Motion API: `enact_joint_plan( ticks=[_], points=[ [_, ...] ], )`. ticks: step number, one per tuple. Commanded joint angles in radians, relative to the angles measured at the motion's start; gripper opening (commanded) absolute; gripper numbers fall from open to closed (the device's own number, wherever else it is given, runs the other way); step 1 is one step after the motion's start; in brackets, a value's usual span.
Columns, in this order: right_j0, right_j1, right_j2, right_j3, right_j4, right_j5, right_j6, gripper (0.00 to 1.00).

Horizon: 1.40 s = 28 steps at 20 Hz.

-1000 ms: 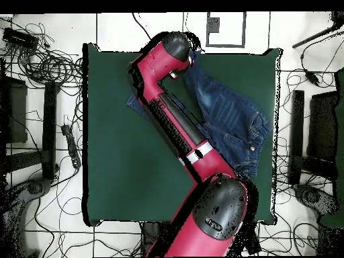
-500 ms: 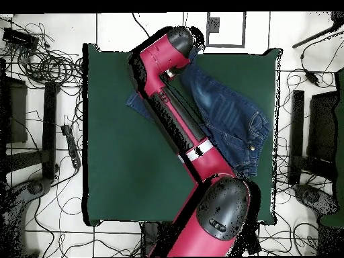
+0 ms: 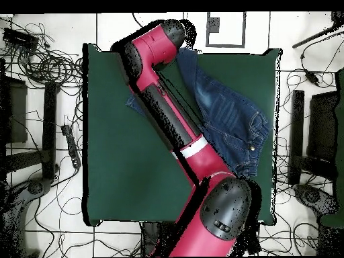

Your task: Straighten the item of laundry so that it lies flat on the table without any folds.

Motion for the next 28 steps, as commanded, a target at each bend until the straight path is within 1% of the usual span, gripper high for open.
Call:
enact_joint_plan(
  ticks=[1, 2, 3, 4, 5, 6, 7, 8, 12, 14, 18, 20, 23, 25, 28],
  points=[
    [0.020, 0.033, 0.033, -0.032, 0.105, -0.033, -0.199, 1.00],
    [0.022, 0.026, 0.024, -0.030, 0.098, -0.046, -0.185, 1.00],
    [0.030, 0.017, 0.004, -0.035, 0.074, -0.058, -0.182, 1.00],
    [0.042, 0.005, -0.028, -0.044, 0.031, -0.062, -0.163, 1.00],
    [0.045, -0.010, -0.048, -0.044, 0.011, -0.082, -0.159, 1.00],
    [0.041, -0.020, -0.056, -0.044, 0.004, -0.100, -0.171, 1.00],
    [0.048, -0.025, -0.087, -0.052, -0.042, -0.095, -0.197, 1.00],
    [0.046, -0.026, -0.097, -0.056, -0.057, -0.099, -0.219, 1.00],
    [0.030, -0.029, -0.097, -0.022, -0.043, -0.114, -0.192, 1.00],
    [0.025, -0.039, -0.119, 0.009, -0.044, -0.133, -0.167, 1.00],
    [0.005, -0.049, -0.148, 0.079, -0.062, -0.086, -0.120, 1.00],
    [-0.003, -0.034, -0.143, 0.098, -0.059, -0.049, -0.114, 1.00],
    [-0.008, 0.009, -0.108, 0.125, -0.021, 0.012, -0.068, 1.00],
    [-0.016, 0.021, -0.086, 0.143, 0.019, 0.004, -0.038, 1.00],
    [-0.005, 0.023, -0.126, 0.153, -0.022, 0.002, -0.039, 1.00]
  ],
)
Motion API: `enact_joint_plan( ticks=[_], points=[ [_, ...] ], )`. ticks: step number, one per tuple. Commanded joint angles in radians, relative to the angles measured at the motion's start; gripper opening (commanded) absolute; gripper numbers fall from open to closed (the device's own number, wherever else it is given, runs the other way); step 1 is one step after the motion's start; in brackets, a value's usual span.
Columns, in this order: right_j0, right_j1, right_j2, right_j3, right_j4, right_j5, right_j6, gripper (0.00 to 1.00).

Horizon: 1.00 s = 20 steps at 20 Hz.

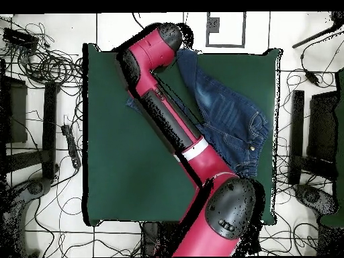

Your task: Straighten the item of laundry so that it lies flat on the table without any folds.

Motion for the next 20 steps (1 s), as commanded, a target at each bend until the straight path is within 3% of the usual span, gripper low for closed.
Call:
enact_joint_plan(
  ticks=[1, 6, 15, 20],
  points=[
    [0.025, 0.006, -0.149, 0.089, 0.018, 0.015, -0.036, 1.00],
    [0.067, -0.002, -0.252, 0.115, -0.111, 0.047, 0.042, 1.00],
    [0.068, -0.003, -0.265, 0.157, -0.139, 0.066, 0.086, 1.00],
    [0.027, -0.021, -0.222, 0.222, -0.085, 0.075, 0.083, 1.00]
  ],
)
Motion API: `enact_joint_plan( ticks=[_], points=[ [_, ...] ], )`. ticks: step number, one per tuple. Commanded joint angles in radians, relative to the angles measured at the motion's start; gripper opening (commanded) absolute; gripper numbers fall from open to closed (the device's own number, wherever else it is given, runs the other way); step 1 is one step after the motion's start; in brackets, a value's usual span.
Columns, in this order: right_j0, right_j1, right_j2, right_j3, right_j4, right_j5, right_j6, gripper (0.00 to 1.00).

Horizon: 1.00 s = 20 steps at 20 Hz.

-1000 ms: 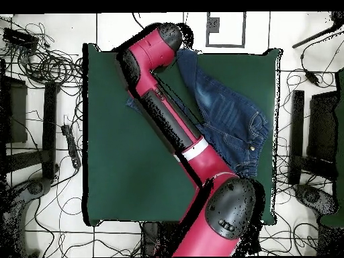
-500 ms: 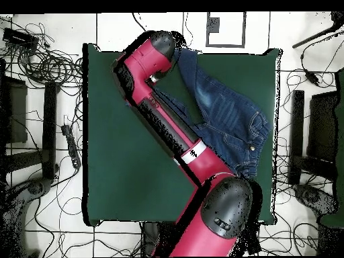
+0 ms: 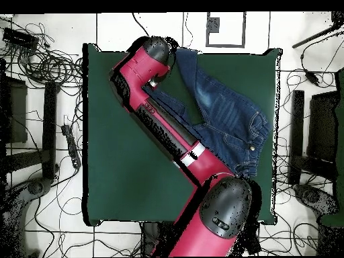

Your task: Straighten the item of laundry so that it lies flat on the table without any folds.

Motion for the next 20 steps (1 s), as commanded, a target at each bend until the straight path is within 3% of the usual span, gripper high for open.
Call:
enact_joint_plan(
  ticks=[1, 10, 11, 20],
  points=[
    [0.000, -0.027, -0.101, 0.124, 0.071, 0.074, 0.081, 1.00],
    [-0.036, -0.037, -0.090, 0.169, 0.085, 0.088, 0.075, 1.00],
    [-0.037, -0.037, -0.089, 0.168, 0.089, 0.086, 0.079, 0.00],
    [-0.028, 0.002, -0.065, 0.142, 0.085, 0.136, 0.067, 0.00]
  ],
)
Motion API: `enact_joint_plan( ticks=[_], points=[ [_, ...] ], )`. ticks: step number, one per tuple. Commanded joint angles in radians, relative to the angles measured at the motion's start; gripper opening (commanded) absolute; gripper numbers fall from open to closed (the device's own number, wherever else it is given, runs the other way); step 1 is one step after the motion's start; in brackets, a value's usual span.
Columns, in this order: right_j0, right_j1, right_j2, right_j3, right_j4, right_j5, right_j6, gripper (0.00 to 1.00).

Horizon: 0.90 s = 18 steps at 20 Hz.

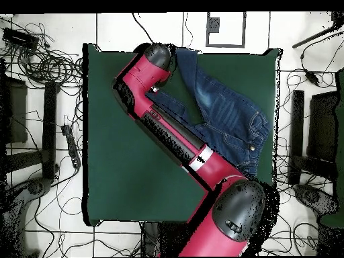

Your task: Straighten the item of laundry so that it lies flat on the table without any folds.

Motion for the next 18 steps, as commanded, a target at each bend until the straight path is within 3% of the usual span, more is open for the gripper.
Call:
enact_joint_plan(
  ticks=[1, 11, 18],
  points=[
    [0.034, 0.018, -0.054, 0.022, 0.080, 0.122, 0.085, 0.00],
    [0.094, 0.037, -0.013, -0.038, 0.097, 0.141, 0.184, 0.00],
    [0.088, 0.040, -0.009, -0.036, 0.107, 0.153, 0.168, 0.00]
  ],
)
